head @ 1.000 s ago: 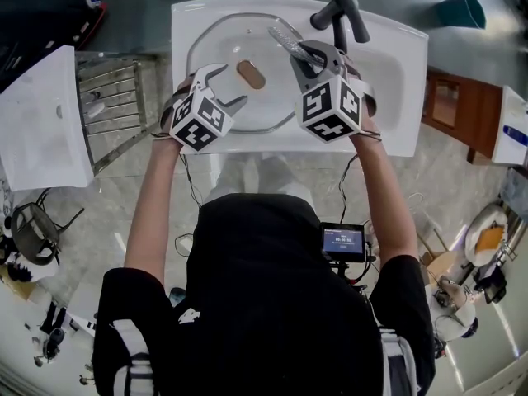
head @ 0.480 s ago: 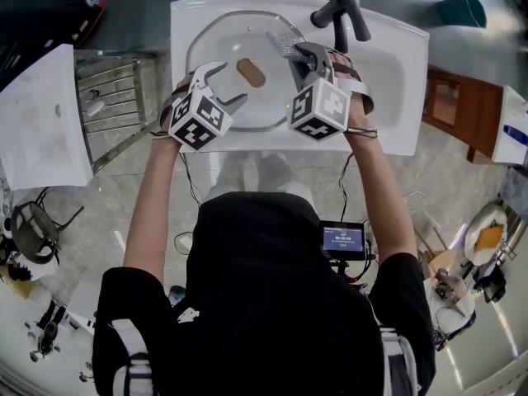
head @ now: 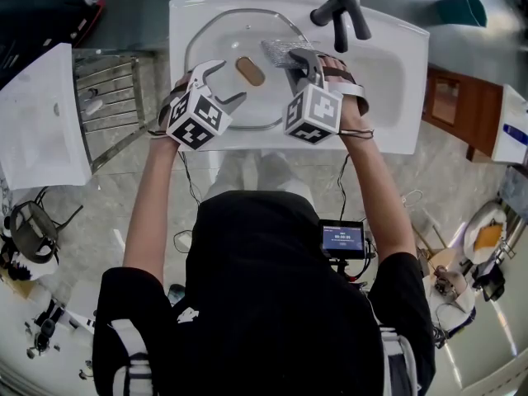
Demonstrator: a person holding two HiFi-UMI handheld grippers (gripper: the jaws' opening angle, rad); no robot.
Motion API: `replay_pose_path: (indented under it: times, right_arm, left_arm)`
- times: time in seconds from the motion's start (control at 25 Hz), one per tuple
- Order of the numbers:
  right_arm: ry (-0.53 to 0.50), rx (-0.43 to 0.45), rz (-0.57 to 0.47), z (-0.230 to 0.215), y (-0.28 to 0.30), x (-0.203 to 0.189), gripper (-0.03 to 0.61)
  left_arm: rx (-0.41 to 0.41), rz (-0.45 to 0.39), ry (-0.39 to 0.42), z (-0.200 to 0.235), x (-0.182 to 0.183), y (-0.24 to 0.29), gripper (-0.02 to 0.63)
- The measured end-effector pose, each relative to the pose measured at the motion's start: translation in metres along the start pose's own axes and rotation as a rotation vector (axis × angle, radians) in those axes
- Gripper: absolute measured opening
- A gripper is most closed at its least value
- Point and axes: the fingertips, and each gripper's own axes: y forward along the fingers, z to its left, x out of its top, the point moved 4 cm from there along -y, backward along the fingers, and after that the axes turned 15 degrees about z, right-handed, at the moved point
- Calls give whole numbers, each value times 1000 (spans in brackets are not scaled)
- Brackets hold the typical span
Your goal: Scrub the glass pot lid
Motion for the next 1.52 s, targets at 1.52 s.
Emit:
replay_pose_path:
  times: [1.52]
  right_arm:
    - [9,243,62,46,-14,-17,83]
  left_arm:
    - [-4,-11,3,0,2,2,310]
